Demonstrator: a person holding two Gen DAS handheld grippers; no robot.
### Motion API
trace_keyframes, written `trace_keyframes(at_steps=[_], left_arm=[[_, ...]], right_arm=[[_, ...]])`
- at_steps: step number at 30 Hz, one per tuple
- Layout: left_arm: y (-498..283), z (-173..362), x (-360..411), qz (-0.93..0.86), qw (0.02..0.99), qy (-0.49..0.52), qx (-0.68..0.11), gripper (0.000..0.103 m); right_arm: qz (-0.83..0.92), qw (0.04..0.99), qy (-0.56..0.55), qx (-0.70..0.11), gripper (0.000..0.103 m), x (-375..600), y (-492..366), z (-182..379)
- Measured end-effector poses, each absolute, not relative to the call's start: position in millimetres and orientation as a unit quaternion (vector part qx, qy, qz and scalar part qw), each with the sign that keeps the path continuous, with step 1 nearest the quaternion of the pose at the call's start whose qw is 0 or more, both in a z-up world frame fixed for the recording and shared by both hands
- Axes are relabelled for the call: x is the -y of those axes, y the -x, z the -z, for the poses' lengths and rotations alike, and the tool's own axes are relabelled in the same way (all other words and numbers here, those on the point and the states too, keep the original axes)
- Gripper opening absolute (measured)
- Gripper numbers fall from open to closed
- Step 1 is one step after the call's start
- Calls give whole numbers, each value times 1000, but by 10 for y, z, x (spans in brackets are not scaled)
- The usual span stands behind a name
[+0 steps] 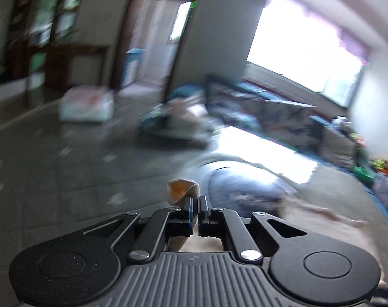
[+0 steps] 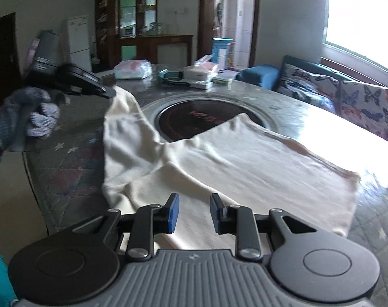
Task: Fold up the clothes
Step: 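Grasp the shirt side with the left tool and fold it over the body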
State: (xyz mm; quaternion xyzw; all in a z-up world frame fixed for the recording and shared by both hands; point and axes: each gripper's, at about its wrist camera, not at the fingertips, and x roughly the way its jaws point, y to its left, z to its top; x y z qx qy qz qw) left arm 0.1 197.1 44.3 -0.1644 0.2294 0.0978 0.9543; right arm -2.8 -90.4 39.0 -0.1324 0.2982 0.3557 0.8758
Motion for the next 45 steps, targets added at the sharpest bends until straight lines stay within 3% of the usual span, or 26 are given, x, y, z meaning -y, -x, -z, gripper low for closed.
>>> trace_keyframes(at_steps=[8,22,34,35,37,45], left_arm=[[219,-859,-1006,67,971,126,-191,3],[56,-411,173,238,923,90,-289,7],[327,-306,-231,222,929,33,-296,13],[346,-306,-307,213,932,29,-292,16],[404,-296,-444,188,941,9,-280,36],[528,-51,-937,99,947,-2,-307,39]], right_arm=[[-313,900,90,-291,26,1299,-3,-445],[-233,920,31,-312,26,1948,3,-354],[-259,909,12,-327,26,1808,-78,-299],[-261,908,11,-329,26,1786,-81,-293],[-265,904,6,-334,26,1757,-81,-281],[-282,888,1,-364,26,1605,-149,-155]])
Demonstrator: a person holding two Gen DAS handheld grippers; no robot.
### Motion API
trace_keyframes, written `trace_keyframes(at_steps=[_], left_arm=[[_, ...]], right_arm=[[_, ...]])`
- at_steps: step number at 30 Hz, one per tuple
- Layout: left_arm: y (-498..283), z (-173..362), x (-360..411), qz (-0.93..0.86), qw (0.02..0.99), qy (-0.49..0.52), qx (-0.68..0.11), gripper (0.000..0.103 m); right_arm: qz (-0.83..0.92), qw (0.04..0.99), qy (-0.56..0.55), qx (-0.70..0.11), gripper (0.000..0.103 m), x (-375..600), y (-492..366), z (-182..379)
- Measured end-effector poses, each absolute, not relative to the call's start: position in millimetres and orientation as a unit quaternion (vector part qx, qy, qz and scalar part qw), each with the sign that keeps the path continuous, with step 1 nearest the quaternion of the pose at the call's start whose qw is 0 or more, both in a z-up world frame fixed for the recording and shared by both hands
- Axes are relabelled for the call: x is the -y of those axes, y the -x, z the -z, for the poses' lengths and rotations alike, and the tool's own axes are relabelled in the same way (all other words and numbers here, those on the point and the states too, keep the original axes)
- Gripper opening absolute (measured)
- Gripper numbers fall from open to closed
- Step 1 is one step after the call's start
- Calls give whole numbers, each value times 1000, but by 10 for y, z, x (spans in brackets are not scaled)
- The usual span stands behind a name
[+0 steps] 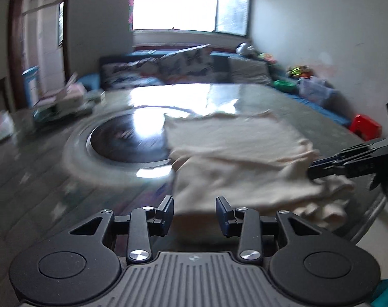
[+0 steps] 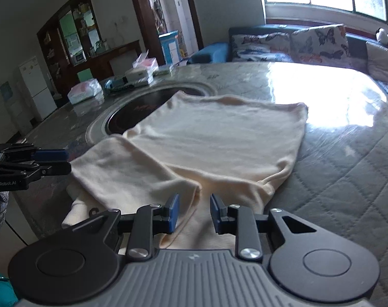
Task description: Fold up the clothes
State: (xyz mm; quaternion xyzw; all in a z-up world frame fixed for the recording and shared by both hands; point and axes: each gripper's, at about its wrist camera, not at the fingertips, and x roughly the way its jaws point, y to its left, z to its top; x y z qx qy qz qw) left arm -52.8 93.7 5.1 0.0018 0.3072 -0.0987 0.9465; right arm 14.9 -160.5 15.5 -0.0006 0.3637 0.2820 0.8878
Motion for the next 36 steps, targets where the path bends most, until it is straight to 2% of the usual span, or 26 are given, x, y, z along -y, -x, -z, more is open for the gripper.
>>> trace_keyframes(at_steps=[5,9,10,11,13,16,22,29,31,36], left_arm=[[534,92,-1002,82,944,-2,-319,39],[497,148,-1001,85,945,3,-316,37],[489,157,-1000,87,945,6,-314,37],[481,165,-991,86,946,5,-312,34],[468,174,-971,81,948,1,-308,11],[485,153,-947,67,951,-7,-301,3],[638,69,-899,68,959,-41,-273,2],[597,105,-904,89,948,-61,-298,5],[600,53,-978,96,945,-62,-305,8],[572,-184,-1101,95,953,-47,-285,8]], right_arm=[[-283,886,8,-368,26,1472,-183,-93],[-279,888,19,-364,9,1412,-186,-112],[-277,890,19,-363,8,1411,-185,-125],[-276,891,18,-361,7,1413,-183,-141],[-273,895,24,-352,6,1405,-164,-188],[-273,904,45,-326,5,1374,-108,-332],[-259,918,80,-289,5,1399,-4,-646],[-236,900,73,-359,8,1454,-187,-238],[-231,901,81,-357,9,1468,-173,-215],[-233,913,84,-323,11,1536,-104,-392]])
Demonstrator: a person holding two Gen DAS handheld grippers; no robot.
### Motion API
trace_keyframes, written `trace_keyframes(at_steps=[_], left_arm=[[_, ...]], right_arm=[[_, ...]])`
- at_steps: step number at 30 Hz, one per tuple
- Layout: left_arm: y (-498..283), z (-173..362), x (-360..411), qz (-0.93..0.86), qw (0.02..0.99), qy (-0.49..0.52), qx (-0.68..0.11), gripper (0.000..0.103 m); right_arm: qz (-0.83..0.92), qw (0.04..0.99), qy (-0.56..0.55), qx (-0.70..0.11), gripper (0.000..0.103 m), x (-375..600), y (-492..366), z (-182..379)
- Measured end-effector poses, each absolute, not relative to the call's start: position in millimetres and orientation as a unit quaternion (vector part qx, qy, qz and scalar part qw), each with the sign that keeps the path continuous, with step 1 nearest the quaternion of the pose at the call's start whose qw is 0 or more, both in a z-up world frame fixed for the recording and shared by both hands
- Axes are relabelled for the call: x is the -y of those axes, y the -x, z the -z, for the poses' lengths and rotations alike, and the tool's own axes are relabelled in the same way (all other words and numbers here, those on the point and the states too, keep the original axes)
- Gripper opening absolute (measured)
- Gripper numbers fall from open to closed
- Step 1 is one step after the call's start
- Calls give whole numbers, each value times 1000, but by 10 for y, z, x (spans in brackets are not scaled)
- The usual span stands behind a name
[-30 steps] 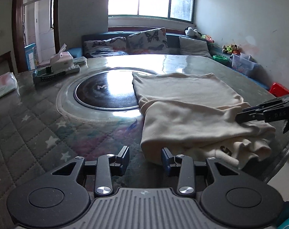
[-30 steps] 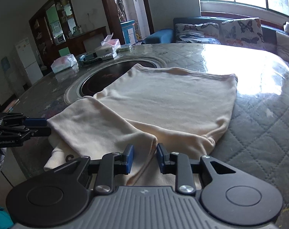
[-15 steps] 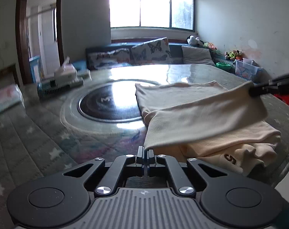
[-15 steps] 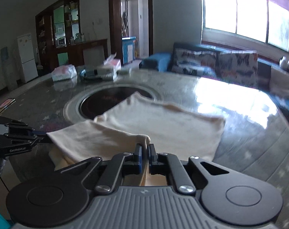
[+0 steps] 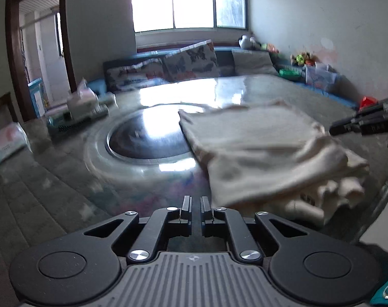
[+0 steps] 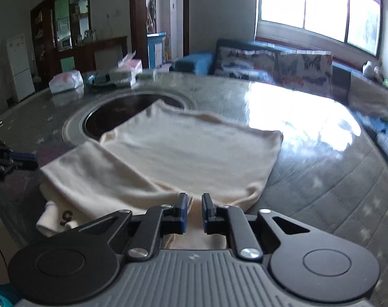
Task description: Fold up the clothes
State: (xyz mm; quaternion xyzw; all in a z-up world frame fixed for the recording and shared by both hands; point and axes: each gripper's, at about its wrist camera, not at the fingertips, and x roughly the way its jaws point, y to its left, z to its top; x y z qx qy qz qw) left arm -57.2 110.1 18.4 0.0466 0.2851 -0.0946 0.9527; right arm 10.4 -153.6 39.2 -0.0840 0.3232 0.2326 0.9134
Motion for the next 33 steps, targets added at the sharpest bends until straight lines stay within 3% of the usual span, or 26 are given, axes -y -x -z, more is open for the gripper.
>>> trace_keyframes(at_steps=[6,15,23,33], left_arm=[[219,-307,-820,149,953,-11,-263,8],[-297,-8,-729,129,941,0,-312,8],[-287,82,-779,123,940,-2,-317,8],[-10,-130,-495,159,946,-42,-278,9]], right_arm=[[-267,906,95,-313,12,1380,-65,-360],[-275,910,126,-283,12,1229,24,-334],[-261,903,127,-316,11,1265,-150,-103],[-293,895,141,-305,12,1234,36,-239]])
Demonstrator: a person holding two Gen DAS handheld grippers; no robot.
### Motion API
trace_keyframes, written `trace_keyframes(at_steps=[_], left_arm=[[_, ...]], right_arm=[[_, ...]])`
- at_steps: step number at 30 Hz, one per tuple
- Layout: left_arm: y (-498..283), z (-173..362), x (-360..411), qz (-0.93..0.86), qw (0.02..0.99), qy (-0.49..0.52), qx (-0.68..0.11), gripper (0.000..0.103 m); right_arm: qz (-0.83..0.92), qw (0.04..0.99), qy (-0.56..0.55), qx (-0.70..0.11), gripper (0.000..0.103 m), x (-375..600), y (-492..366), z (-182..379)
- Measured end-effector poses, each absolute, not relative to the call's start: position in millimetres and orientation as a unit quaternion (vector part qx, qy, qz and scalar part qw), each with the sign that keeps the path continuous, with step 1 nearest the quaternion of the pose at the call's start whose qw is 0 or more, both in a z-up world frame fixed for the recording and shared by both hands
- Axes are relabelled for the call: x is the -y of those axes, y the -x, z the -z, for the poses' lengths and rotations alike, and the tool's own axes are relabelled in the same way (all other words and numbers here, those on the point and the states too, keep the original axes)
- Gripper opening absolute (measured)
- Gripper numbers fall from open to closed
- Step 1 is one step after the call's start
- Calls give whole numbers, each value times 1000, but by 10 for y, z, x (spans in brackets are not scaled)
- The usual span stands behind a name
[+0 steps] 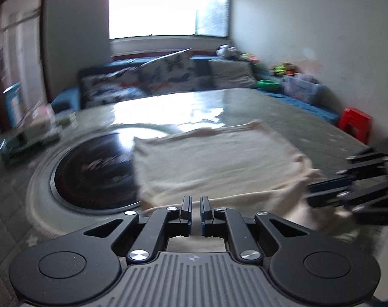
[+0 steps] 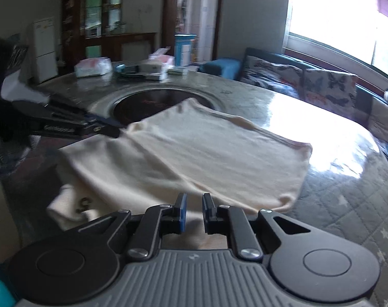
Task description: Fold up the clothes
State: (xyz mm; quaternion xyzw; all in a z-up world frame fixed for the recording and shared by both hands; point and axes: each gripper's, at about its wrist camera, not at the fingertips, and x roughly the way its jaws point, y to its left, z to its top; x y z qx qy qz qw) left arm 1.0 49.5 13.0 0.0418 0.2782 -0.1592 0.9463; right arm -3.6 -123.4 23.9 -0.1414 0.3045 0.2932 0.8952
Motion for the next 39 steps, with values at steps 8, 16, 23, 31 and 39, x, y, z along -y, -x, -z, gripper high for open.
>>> trace_keyframes(at_steps=[8,16,23,31,39], left_arm=[[198,28,-119,226,925,-84,-292,9],[313,1,-312,221,923,-95,-299,14],[655,-42,-481,240,910,-191,-277,16],[834,169,-322,274,885,-284,-245,19],[842,223,-378,278,880,-301,-241,25]], right_arm=[[-307,883,169,-312,17,1216,230,-148],[-302,886,123,-330,19,1391,221,-164],[-310,884,113,-331,22,1434,225,-248],[-319,878,150,-323,36,1427,344,-338],[-324,868,190,-325,41,1450,481,-360]])
